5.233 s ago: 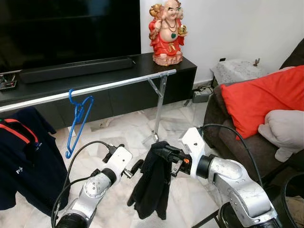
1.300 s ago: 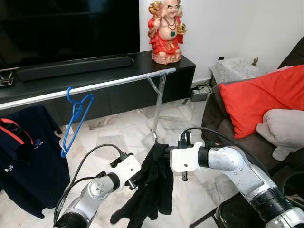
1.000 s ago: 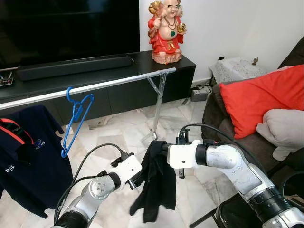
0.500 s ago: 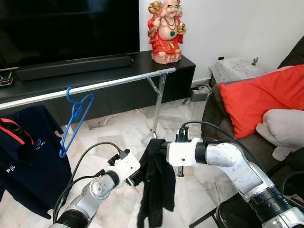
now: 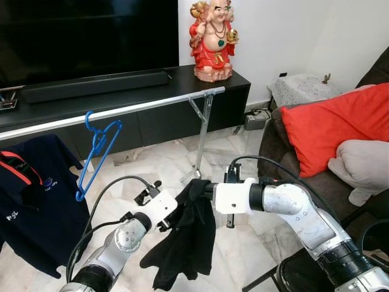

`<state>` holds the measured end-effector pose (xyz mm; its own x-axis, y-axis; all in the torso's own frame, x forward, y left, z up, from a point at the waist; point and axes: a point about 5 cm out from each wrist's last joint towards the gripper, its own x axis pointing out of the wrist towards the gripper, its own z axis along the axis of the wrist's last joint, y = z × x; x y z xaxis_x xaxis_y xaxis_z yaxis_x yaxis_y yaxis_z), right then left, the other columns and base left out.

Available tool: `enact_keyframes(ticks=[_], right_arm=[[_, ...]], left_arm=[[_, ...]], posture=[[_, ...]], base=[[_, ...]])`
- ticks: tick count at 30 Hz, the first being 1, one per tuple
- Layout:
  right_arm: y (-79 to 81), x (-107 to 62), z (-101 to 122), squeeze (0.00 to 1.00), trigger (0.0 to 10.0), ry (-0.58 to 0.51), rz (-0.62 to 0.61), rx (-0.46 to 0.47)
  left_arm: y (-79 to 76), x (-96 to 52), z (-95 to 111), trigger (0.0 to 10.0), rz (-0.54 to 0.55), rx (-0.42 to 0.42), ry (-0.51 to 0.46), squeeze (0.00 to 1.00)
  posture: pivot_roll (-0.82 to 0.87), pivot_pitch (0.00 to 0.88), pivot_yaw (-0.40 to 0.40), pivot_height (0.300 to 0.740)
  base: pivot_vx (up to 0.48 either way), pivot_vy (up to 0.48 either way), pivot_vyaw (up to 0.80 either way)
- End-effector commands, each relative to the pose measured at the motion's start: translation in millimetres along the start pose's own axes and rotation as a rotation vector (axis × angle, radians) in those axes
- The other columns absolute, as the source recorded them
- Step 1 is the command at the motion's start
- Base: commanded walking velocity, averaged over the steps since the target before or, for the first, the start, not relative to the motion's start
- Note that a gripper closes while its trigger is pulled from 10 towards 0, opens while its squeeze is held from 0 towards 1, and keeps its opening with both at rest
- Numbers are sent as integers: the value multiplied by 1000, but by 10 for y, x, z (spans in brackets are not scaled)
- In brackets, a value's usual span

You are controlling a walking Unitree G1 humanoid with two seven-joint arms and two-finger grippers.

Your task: Hang hanger

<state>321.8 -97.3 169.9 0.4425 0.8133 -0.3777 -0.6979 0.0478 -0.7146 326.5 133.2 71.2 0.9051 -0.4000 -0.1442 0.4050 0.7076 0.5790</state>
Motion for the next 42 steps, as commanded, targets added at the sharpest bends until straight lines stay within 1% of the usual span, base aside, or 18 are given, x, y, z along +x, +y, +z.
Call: enact_keyframes(ticks=[1, 9, 19, 24, 28, 31, 33, 34, 35, 38, 42], right_arm=[[-74, -24, 74, 0, 10000, -34, -31, -8], [-41, 1, 76, 0, 10000, -39, -22, 9], [-1, 19, 133, 0, 10000, -65, 10, 42], [63, 21, 190, 0, 10000, -92, 62, 86], [88, 19, 201, 0, 10000, -94, 81, 100], [106, 13, 168, 0, 10000, -78, 86, 98], [109, 5, 129, 0, 10000, -54, 81, 85], [107, -9, 92, 0, 10000, -28, 78, 68], [107, -9, 92, 0, 10000, -28, 78, 68], [106, -32, 54, 0, 10000, 13, 89, 11], [114, -43, 16, 0, 10000, 43, 100, -25]], left_arm=[[36, 12, 48, 10000, 23, -11, -30, 0], [40, 32, 116, 10000, 27, -45, -76, 0], [28, 34, 108, 10000, 25, -48, -72, 0], [-1, 36, 113, 10000, 1, -73, -79, 0], [-17, 36, 127, 10000, -11, -87, -89, 0], [-44, 40, 142, 10000, -33, -108, -99, 0], [-76, 35, 144, 10000, -63, -119, -101, 0], [-110, 24, 135, 10000, -98, -130, -99, 0], [-110, 24, 135, 10000, -98, -130, -99, 0], [-137, 9, 100, 10000, -140, -149, -79, 0], [-140, -2, 78, 10000, -156, -148, -69, 0]], posture=[[12, 58, 6, 740], [13, 58, 7, 740], [13, 58, 9, 740], [13, 58, 9, 740], [13, 57, 8, 740], [14, 57, 8, 740], [14, 57, 8, 740], [14, 57, 8, 740], [14, 57, 8, 740], [13, 58, 8, 740], [15, 57, 9, 740]], base=[[0, 0, 0], [0, 0, 0], [0, 0, 0], [0, 0, 0], [0, 0, 0], [0, 0, 0], [0, 0, 0], [0, 0, 0], [0, 0, 0], [0, 0, 0], [0, 0, 0]])
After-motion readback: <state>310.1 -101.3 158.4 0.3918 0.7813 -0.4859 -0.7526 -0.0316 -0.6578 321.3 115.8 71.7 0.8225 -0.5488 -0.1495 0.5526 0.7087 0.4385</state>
